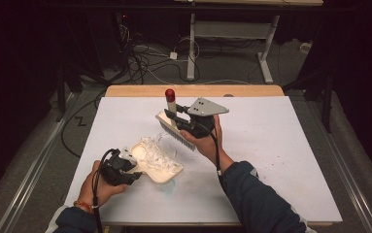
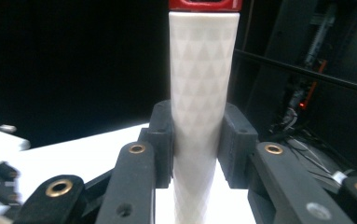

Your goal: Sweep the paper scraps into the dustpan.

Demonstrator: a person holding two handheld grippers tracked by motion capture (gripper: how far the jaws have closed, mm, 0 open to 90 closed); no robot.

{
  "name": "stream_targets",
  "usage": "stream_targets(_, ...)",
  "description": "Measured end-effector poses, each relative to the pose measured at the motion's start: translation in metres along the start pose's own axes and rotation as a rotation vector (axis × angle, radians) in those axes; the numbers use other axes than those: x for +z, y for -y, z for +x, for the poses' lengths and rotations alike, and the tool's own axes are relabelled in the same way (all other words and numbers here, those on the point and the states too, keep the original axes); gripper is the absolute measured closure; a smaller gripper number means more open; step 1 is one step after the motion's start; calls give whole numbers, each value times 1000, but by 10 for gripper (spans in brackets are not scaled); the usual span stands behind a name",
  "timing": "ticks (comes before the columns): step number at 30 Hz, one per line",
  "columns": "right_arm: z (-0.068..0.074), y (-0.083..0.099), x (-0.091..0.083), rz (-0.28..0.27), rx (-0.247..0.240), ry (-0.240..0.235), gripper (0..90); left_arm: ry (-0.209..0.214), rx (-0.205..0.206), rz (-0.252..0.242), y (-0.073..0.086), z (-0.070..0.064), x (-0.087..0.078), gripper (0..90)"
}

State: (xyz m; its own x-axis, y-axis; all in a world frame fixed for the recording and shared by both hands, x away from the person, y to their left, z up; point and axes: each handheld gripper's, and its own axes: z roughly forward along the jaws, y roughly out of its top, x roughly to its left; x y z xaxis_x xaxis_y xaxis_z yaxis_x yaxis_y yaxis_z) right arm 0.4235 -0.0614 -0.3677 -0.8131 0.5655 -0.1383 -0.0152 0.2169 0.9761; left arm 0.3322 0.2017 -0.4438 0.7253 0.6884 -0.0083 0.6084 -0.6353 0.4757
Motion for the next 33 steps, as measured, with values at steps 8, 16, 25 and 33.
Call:
stream_targets(8,-19,19,30,29,3,81,705,10,1,3,1,2,1,634)
stream_targets(16,-10,28,50,37,-10,0,705,11,9,8,1,4,2,635)
stream_targets(25,17,25,42,15,-29,-221,705,11,8,6,0,4,2,634)
stream_targets(33,38,15,31,11,-120,-348,705,17,7,9,1,4,2,634)
